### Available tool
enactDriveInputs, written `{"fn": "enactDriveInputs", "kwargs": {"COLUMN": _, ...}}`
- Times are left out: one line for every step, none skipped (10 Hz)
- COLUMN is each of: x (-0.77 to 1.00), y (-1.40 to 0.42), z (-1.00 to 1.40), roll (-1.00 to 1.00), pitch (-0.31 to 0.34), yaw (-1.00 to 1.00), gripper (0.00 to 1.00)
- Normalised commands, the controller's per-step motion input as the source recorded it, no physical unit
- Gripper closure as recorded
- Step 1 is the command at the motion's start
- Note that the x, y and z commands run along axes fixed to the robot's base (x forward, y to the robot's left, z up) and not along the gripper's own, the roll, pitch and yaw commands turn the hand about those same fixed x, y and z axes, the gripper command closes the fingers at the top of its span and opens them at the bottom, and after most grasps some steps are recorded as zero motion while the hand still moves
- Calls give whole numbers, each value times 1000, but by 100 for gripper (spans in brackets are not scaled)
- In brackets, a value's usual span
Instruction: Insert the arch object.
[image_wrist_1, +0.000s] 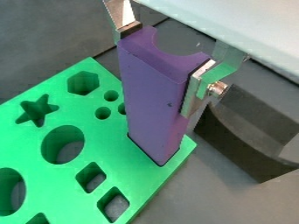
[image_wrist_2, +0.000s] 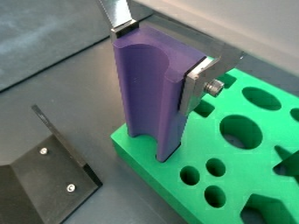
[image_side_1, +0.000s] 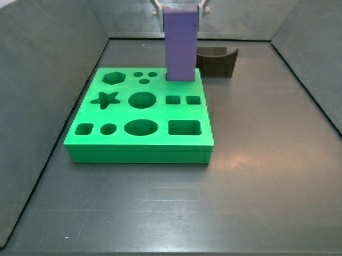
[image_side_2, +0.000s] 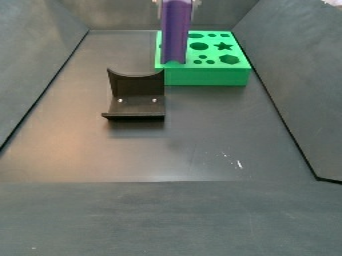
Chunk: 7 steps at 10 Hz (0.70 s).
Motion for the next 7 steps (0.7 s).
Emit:
{"fn": "enactDriveInputs", "kwargs": {"x": 160, "y": 0, "z": -326, "roll": -7, "pitch": 0, "yaw": -106, "gripper": 100}}
{"fn": "enactDriveInputs", "kwargs": {"x": 60, "y": 0, "z": -231, "roll": 3, "pitch": 0, "yaw": -17, "gripper": 100}}
{"fn": "enactDriveInputs", "kwargs": {"x": 11, "y": 0, "z": -203, "roll": 40, "pitch": 0, "yaw": 0, "gripper": 100}}
{"fn": "enactDriveInputs", "kwargs": {"x": 0, "y": 0, "z": -134, "roll": 7, "pitch": 0, "yaw": 0, "gripper": 100}}
{"fn": "enactDriveInputs", "kwargs": {"x": 0, "y": 0, "z": -126, "roll": 0, "pitch": -4, "yaw": 0, "gripper": 100}}
{"fn": "enactDriveInputs", "kwargs": {"x": 0, "y": 0, "z": -46, "roll": -26, "pitch": -51, "yaw": 0, "gripper": 100}}
{"fn": "enactDriveInputs", "kwargs": {"x": 17, "y": 0, "z": 0, "roll": 0, "pitch": 31, "yaw": 0, "gripper": 100}}
